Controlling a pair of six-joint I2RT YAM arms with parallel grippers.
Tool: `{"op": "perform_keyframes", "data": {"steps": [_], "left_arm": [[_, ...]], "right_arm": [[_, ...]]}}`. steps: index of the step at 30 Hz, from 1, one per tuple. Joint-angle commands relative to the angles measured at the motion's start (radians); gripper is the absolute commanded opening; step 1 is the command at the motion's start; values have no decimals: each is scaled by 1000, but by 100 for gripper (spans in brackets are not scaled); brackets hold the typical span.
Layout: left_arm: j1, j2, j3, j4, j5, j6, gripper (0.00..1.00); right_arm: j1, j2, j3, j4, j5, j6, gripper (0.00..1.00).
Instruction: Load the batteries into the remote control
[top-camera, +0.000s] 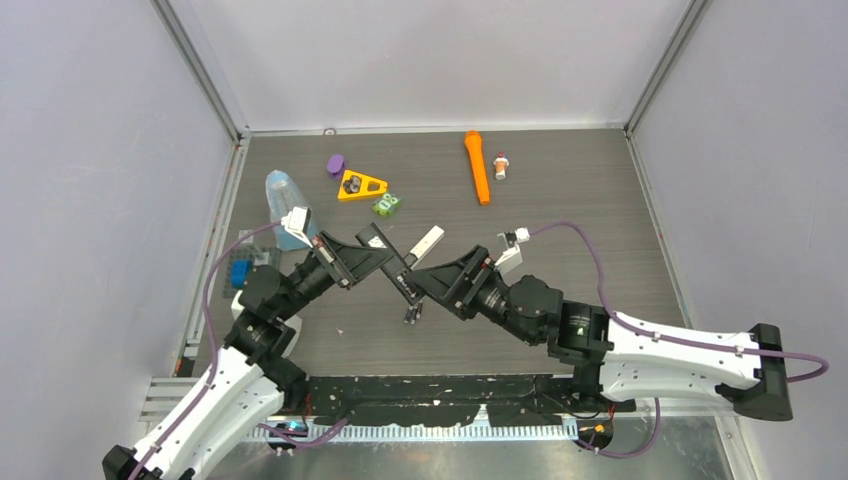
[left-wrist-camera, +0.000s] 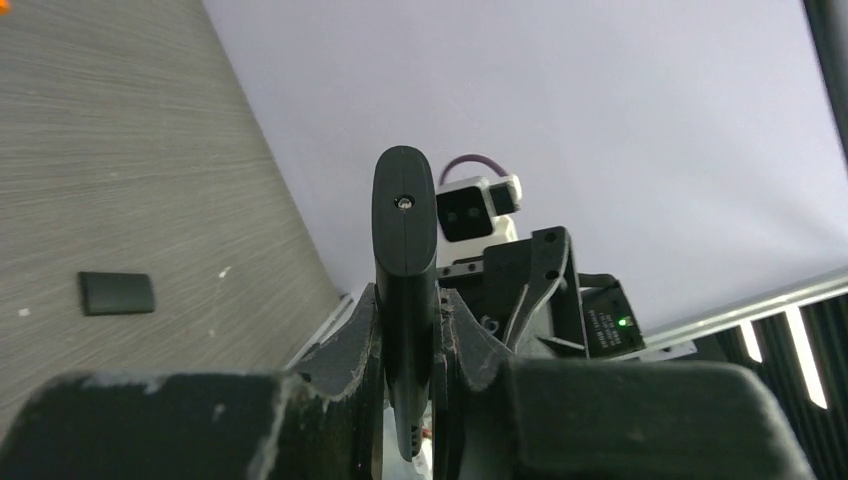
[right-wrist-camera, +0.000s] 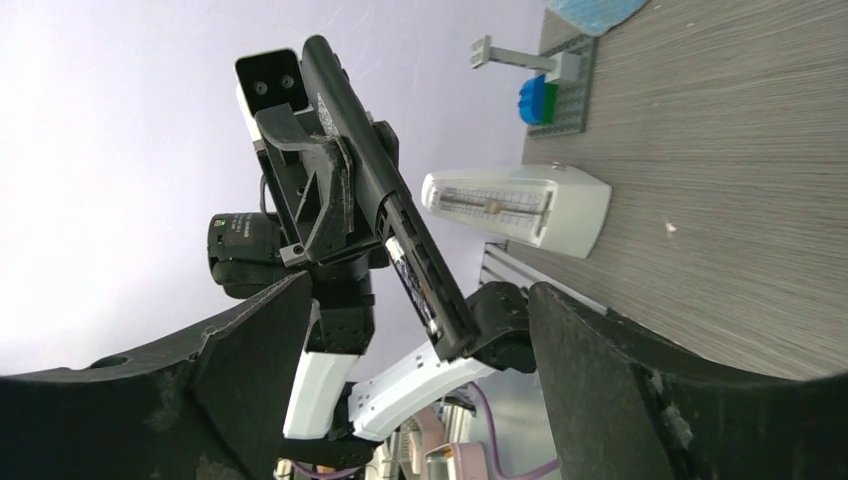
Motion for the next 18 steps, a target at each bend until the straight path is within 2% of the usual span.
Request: {"op": "perform_keyframes", "data": {"steps": [1, 4, 7, 14, 18], "left_arm": [[32, -74, 28, -187, -55, 171, 0], [54, -126, 40, -372, -120, 256, 0], [68, -149, 46, -488, -160, 325, 0], [70, -179, 93, -684, -296, 420, 0], [70, -222, 141, -810, -419, 480, 0]], "right_arm": [[-11, -91, -18, -131, 114, -22, 83], [-26, -116, 0, -343, 177, -25, 80], [-60, -67, 55, -485, 203, -51, 76], [-156, 350, 322, -673, 68, -237, 72], [-161, 551, 449, -683, -8, -324, 61]]}}
